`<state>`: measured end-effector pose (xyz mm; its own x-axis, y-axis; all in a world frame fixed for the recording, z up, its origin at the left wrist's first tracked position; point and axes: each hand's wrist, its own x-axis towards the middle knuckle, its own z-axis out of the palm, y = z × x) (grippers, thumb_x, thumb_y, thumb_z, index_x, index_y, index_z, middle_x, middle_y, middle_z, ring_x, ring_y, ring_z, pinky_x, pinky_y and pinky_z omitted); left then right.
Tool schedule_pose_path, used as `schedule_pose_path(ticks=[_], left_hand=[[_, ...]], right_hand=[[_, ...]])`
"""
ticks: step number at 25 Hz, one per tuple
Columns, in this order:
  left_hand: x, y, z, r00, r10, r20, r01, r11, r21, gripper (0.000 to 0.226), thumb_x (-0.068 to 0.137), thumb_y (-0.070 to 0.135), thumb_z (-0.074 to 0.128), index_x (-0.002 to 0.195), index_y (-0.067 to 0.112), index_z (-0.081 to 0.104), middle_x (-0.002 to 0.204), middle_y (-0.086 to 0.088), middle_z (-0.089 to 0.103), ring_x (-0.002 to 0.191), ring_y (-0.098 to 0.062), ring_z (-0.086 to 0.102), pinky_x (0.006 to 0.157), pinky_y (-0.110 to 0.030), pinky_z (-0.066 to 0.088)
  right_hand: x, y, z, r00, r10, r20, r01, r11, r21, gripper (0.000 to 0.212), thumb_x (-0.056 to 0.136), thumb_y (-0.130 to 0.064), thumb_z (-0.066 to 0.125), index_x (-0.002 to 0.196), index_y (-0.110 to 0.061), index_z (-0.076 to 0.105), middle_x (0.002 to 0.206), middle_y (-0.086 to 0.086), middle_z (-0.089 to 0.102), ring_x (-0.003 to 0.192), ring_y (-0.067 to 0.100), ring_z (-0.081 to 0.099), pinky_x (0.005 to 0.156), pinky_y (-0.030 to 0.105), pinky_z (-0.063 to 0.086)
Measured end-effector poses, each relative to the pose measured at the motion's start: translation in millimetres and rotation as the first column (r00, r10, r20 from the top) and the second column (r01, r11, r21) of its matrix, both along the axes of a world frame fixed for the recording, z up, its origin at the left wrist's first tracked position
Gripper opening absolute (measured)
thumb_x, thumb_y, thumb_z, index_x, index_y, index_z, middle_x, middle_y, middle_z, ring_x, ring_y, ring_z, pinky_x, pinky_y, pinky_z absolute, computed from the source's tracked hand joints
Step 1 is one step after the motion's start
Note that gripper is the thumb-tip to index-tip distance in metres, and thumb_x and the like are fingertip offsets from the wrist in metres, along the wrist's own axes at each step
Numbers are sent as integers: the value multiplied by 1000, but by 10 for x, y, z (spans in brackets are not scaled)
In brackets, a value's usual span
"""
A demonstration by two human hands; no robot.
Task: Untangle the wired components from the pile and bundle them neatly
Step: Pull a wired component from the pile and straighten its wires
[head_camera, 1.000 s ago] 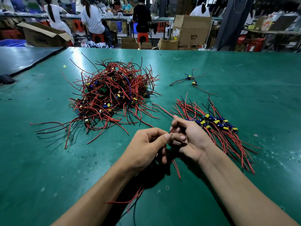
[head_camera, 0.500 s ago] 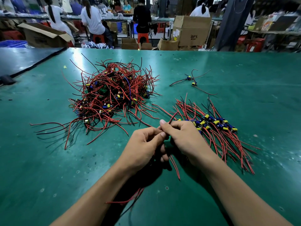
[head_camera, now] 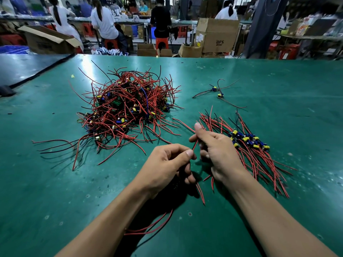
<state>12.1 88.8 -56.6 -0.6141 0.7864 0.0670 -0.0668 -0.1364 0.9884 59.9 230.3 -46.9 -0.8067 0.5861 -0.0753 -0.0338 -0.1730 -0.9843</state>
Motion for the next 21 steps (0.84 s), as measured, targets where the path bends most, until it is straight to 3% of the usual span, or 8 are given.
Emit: schedule_pose_path(ticks=[3, 6, 10, 16, 18, 21], left_hand=[[4, -25, 25, 990, 10, -138, -19, 998, -66, 17, 96, 17, 58, 84, 14, 69, 53, -4, 53, 47, -19, 57, 50, -25, 40], [-7, -34, 30, 983, 25, -180, -40, 996, -77, 16, 94, 20, 59, 85, 13, 70, 54, -3, 52, 51, -21, 57, 55, -30, 39], [16, -40, 21, 984, 25, -176, -40, 996, -84, 16, 94, 20, 60, 87, 10, 71, 62, -9, 63, 59, -21, 57, 59, -25, 45], [-24, -57, 22, 981, 181, -76, -188, 977, -103, 15, 94, 15, 61, 86, 5, 70, 69, -8, 71, 60, -17, 64, 57, -23, 50], [-56, -50, 39, 958, 287, 17, -284, 954, -98, 16, 94, 16, 61, 88, 3, 69, 71, -10, 71, 59, -16, 67, 51, -21, 51], [-127, -52, 74, 889, 409, 205, -403, 912, -69, 16, 93, 16, 62, 88, 2, 69, 76, -15, 72, 63, -19, 69, 53, -29, 58]], right_hand=[[-19, 45, 54, 994, 71, 81, -47, 961, -273, 52, 95, -43, 60, 53, -13, 60, 45, -6, 32, 28, 5, 22, 36, 17, 17], [4, 86, 111, 979, 190, 77, -120, 835, -538, 46, 85, -34, 68, 47, -12, 56, 49, -3, 35, 22, 2, 21, 27, 14, 17], [27, 59, 128, 971, 232, 62, -143, 766, -627, 36, 72, -33, 73, 52, -11, 54, 51, -2, 38, 22, 1, 22, 25, 14, 16], [19, 2, 103, 981, 168, 97, -123, 925, -359, 65, 88, -68, 50, 89, -6, 70, 56, -4, 45, 34, 3, 26, 35, 16, 24], [29, -37, 109, 985, 118, 123, -88, 971, -224, 61, 91, -65, 51, 93, -8, 72, 60, -3, 50, 37, 7, 31, 40, 18, 27], [75, -159, 87, 989, 108, 102, -118, 988, 96, 31, 92, -42, 68, 86, -12, 69, 65, -4, 55, 42, 8, 42, 41, 19, 31]])
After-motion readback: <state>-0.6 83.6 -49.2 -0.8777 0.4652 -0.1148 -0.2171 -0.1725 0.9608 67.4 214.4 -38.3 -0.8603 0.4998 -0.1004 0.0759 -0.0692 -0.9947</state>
